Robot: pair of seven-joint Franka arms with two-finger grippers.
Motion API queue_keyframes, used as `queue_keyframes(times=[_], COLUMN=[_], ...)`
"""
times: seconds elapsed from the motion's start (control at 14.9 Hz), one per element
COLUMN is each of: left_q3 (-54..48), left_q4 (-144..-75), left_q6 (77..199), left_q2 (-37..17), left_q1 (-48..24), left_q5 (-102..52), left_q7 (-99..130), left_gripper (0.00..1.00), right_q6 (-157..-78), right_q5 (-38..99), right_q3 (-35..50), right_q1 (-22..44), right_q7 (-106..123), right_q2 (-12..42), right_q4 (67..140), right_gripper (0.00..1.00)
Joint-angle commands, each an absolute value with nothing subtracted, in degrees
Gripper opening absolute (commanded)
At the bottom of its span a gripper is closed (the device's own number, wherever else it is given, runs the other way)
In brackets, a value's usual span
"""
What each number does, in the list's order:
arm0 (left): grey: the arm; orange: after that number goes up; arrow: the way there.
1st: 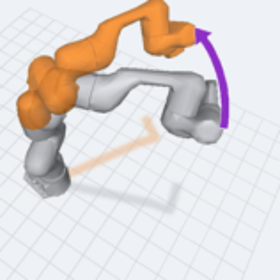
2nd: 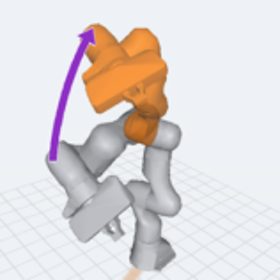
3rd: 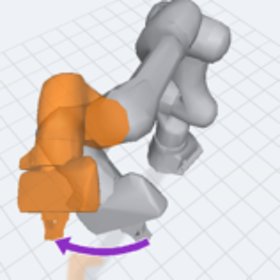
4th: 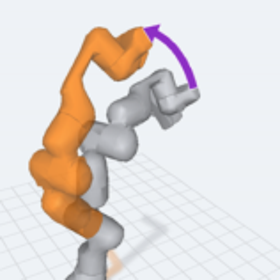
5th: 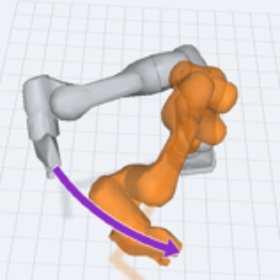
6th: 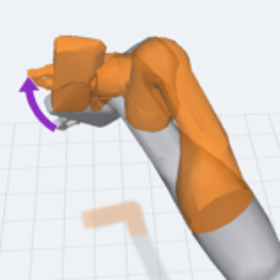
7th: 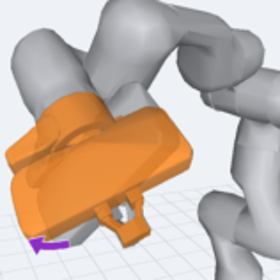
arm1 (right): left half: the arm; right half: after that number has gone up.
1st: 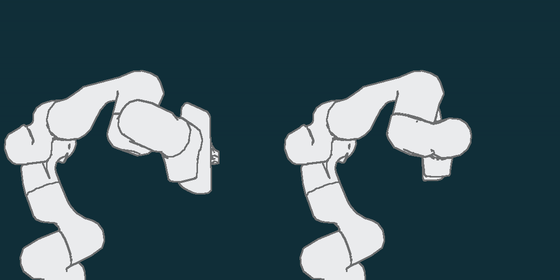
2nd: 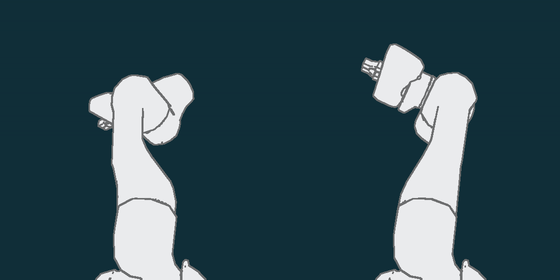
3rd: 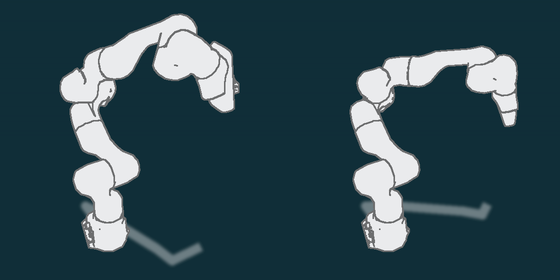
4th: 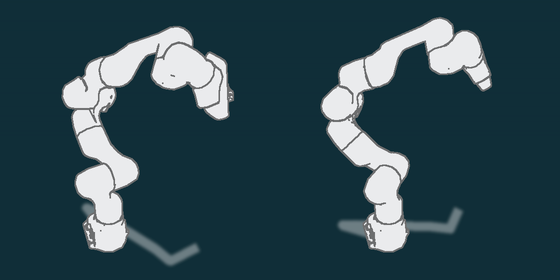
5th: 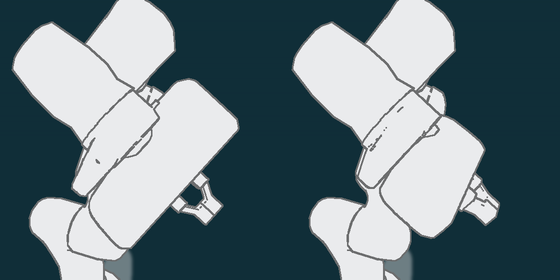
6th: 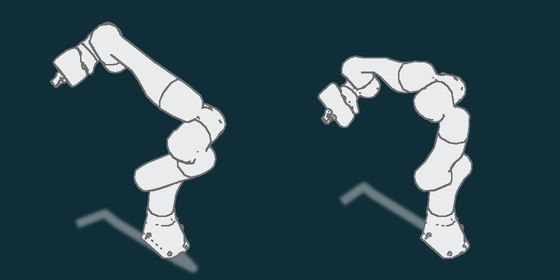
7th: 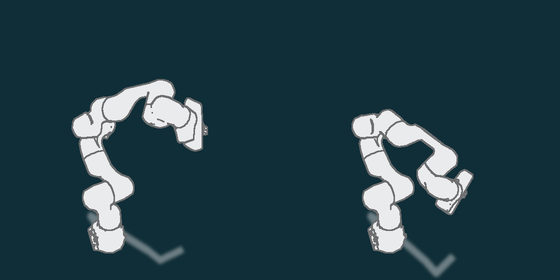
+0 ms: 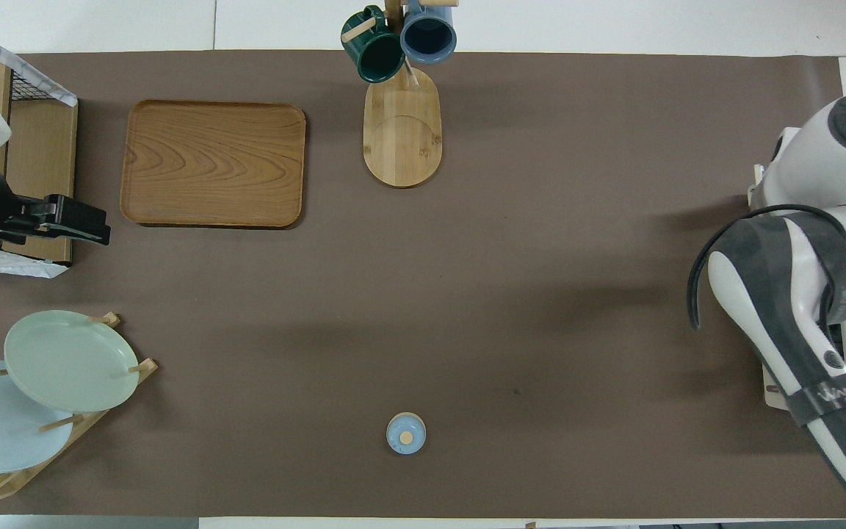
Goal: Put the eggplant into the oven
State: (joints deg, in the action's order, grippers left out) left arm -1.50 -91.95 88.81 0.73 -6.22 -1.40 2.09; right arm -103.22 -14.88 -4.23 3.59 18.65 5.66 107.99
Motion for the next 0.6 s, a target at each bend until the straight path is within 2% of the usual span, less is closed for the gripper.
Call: queue_keyframes(times=[0.0, 0.2, 0.54], left_q3=[-2.0, -2.0, -2.0], left_q4=[-92.7, -92.7, -92.7], left_q6=[88.4, 88.4, 88.4], left_q2=[1.6, 1.6, 1.6], left_q1=[-5.4, -5.4, -5.4], left_q5=[-0.8, -0.7, -0.8], left_q7=[1.8, 1.8, 1.8], left_gripper=[1.0, 1.0, 1.0], right_q6=[-104.5, -101.9, -92.6], right_q5=[-16.1, -15.6, -9.1], right_q3=[-4.5, -4.6, -4.0], right_q1=[0.1, -0.4, 0.3], right_q7=[22.5, 23.6, 23.0], right_q2=[5.8, 3.1, 2.8], right_q4=[107.5, 107.0, 94.5], right_gripper=[0.0, 0.0, 0.0])
